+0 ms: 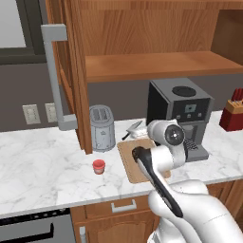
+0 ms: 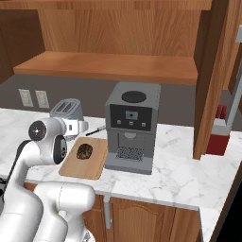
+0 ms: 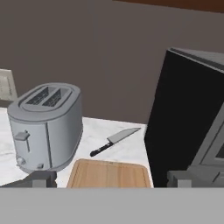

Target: Pick the bread, place it on the cutting board, pick the jam, place it on the counter, and close the cabinet.

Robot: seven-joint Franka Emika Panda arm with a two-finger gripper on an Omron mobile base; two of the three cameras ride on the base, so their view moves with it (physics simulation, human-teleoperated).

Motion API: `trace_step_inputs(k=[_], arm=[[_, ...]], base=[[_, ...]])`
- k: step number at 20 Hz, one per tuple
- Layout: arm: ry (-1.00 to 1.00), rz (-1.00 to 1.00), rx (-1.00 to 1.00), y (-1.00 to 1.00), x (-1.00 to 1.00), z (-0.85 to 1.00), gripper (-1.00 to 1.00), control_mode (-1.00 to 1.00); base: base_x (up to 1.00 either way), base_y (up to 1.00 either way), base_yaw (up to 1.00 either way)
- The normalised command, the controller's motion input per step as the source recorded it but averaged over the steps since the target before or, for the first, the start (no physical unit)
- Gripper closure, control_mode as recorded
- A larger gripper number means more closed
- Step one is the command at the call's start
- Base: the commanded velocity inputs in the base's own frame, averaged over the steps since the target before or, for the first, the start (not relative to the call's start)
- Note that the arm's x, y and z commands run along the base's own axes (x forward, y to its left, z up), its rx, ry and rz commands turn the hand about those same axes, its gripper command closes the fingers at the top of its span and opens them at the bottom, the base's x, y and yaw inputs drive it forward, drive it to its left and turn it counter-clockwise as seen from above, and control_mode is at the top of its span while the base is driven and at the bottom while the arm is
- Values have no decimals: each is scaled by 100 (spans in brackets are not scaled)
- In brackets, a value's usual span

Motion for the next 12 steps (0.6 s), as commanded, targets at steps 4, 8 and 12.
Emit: trace_step_inputs(k=[4,8,12], arm=[[-10,0,3,-5,-36,17,-100,-100],[-10,0,2,-4,-41,10,-100,-100],[-10,0,2,-5,-46,11,-100,-100]], base=[[0,0,0],[0,0,0],[0,0,0]])
